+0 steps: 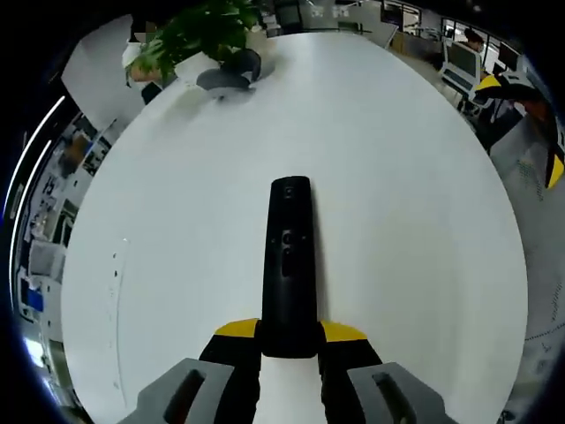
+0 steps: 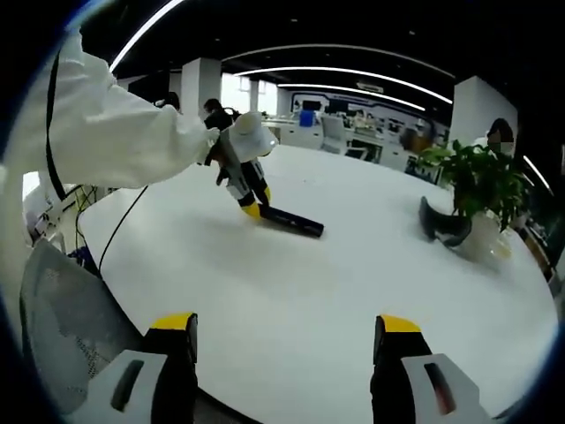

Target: Press the specified remote control buttons in sequence, fully releasing each button before pressing the next.

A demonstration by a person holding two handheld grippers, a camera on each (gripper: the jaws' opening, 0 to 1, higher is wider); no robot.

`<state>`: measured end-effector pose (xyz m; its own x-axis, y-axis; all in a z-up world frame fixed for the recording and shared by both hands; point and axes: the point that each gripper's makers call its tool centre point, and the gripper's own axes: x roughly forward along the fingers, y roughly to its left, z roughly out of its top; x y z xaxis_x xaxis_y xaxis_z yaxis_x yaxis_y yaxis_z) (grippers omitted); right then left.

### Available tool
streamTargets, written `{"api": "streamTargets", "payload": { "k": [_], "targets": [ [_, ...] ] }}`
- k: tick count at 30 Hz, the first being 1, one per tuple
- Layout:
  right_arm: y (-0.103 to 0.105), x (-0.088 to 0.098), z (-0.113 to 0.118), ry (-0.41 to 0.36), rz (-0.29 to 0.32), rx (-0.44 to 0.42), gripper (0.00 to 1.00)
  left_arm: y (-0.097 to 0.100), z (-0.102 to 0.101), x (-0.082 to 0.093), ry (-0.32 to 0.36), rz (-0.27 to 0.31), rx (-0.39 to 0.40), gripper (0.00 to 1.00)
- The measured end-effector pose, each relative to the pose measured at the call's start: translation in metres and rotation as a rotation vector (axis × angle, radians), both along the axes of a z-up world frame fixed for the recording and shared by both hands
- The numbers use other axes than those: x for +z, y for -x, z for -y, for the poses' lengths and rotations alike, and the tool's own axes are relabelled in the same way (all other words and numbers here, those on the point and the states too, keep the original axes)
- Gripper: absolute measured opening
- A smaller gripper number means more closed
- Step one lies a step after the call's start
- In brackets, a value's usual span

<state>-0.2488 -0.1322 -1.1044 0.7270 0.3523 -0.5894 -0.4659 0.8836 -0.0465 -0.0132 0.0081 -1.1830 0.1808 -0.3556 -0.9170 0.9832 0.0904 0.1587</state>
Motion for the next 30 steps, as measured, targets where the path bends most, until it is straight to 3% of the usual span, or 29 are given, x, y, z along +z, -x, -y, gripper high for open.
{"api": "streamTargets", "payload": {
  "k": [6,10,17,25,30],
  "targets": [
    [0.000,-0.002,0.000,0.000,-0.009,0.000,0.81,-0.018,0.003,0.002,-0.009,0.004,-0.011,0.24],
    [0.001,-0.003,0.001,0.000,-0.013,0.001,0.81,-0.036,-0.002,0.000,-0.067,0.029,-0.021,0.24],
    [0.001,-0.006,0.001,0.001,-0.027,0.002,0.79,-0.055,-0.003,0.002,-0.067,0.029,0.002,0.24],
    [0.001,-0.008,0.001,0.008,-0.036,0.004,0.78,-0.062,-0.005,-0.008,-0.118,0.026,-0.044,0.24],
    [0.002,-0.009,0.001,0.014,-0.041,0.004,0.78,-0.063,-0.005,-0.008,-0.099,-0.013,-0.027,0.24]
  ]
}}
